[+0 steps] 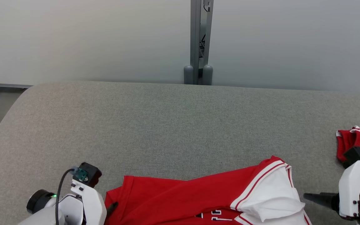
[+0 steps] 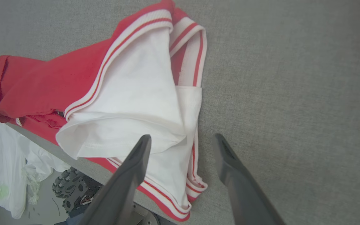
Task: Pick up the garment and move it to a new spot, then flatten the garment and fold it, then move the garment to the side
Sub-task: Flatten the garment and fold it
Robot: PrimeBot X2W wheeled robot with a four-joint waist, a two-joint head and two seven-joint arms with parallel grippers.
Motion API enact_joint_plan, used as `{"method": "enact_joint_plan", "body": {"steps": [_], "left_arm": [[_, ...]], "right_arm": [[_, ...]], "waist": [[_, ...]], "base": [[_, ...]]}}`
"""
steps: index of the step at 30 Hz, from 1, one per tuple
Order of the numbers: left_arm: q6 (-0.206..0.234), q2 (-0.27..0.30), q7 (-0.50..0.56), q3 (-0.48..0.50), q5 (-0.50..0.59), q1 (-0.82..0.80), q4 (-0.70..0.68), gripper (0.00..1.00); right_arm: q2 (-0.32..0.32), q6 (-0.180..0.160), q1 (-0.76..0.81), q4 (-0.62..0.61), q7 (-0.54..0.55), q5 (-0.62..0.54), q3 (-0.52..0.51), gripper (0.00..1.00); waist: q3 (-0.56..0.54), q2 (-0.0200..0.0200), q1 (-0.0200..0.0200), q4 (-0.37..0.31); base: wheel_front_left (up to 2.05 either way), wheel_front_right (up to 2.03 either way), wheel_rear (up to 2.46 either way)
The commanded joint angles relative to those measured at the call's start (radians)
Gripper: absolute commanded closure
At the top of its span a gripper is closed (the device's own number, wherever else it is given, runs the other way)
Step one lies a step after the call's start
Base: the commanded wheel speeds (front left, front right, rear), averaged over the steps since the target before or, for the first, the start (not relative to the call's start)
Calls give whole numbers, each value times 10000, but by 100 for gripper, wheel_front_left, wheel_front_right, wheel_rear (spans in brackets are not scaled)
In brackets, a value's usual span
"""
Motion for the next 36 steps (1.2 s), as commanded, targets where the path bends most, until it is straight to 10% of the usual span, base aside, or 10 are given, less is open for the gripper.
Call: {"method": "enact_joint_plan", "body": {"steps": [1,16,22,29,36], "left_arm": [[123,63,-146,157,-91,-14,-28,0],[2054,-1133,-5560,2838,-120,426,707,0],[2491,-2556,-6628,5518,1404,1623,334,0],[1369,-4475,-6630,8301,4860,3940,-963,0],[-24,-5524,-6632,9556,6698,5014,-1024,0]], "right_arm": [[-106,7,42,22,-155,-28,-94,0],[762,7,419,-337,-6631,-2188,-2098,0],[2704,7,2126,-721,-7014,-6408,-6181,0],[5516,7,4965,-2420,-7017,-10113,-9891,0],[6520,7,5955,-2761,-7018,-11002,-10487,0]], "waist": [[-31,-1,0,-6],[-225,-1,0,-268],[-172,-1,0,-431],[-175,-1,0,-367],[-190,-1,0,-386]], "base": [[0,0,0],[0,0,0],[0,0,0],[0,0,0],[0,0,0]]}}
